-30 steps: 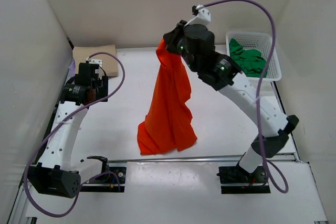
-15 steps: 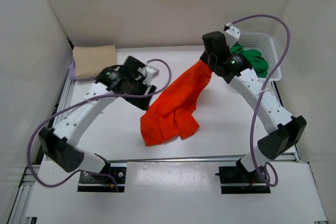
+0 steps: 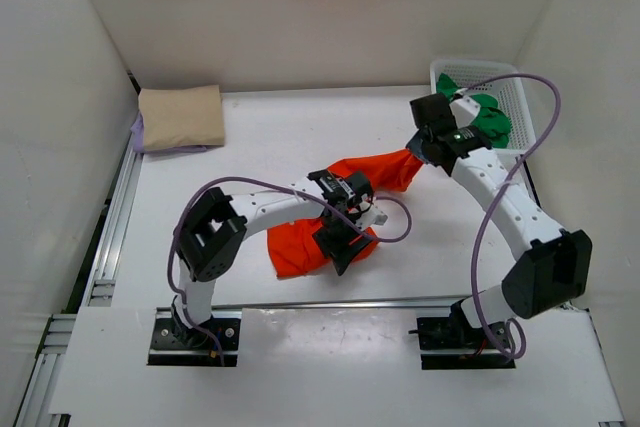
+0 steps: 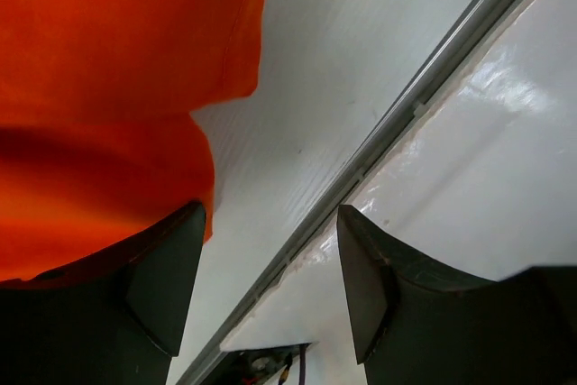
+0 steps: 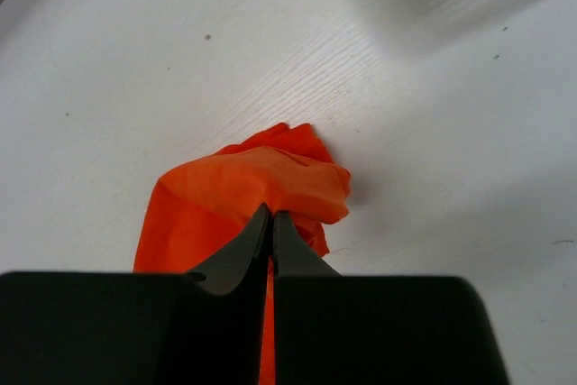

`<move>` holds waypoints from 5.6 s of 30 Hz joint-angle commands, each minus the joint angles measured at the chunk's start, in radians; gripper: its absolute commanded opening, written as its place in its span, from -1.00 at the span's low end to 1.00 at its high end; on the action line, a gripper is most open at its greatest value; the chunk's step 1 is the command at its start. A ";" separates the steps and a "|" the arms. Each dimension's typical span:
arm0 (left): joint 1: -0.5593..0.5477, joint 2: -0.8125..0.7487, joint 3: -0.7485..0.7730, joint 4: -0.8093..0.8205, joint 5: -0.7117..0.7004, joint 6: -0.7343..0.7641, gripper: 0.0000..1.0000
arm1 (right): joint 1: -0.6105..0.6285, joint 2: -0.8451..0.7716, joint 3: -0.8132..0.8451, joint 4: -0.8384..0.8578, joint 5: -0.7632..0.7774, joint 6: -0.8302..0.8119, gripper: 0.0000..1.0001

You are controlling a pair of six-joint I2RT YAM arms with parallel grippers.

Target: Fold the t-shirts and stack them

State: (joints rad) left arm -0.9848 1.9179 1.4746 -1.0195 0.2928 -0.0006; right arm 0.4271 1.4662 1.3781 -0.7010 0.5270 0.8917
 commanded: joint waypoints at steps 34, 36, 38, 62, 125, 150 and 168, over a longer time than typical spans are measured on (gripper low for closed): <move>0.150 0.316 0.196 0.130 0.078 0.001 -0.80 | -0.088 -0.270 -0.209 0.037 0.025 0.004 -1.00; 0.150 0.316 0.196 0.130 0.078 0.001 -0.80 | -0.088 -0.270 -0.209 0.037 0.025 0.004 -1.00; 0.172 0.262 0.196 0.118 0.051 0.001 -0.80 | -0.097 -0.279 -0.198 0.018 0.036 -0.005 -1.00; 0.371 -0.775 0.377 0.031 -1.101 0.001 -0.80 | -0.254 -0.639 0.467 -0.083 -0.105 -0.457 -1.00; 0.710 -1.022 -0.804 0.039 -0.799 0.001 -0.80 | 0.232 -0.766 -0.903 -0.049 -0.458 0.069 -1.00; 0.805 -0.028 0.991 0.426 -0.831 0.001 -0.80 | -0.375 0.152 0.819 0.319 -0.570 -0.146 -1.00; 0.772 -0.604 -0.099 0.435 -0.741 0.001 -0.80 | -0.280 -0.749 -0.407 0.226 -0.552 -0.292 -1.00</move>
State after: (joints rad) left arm -0.2020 1.4464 1.5360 -0.5629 -0.4515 0.0006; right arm 0.1398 0.8581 1.1416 -0.4618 -0.0521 0.6033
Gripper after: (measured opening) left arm 0.120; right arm 0.008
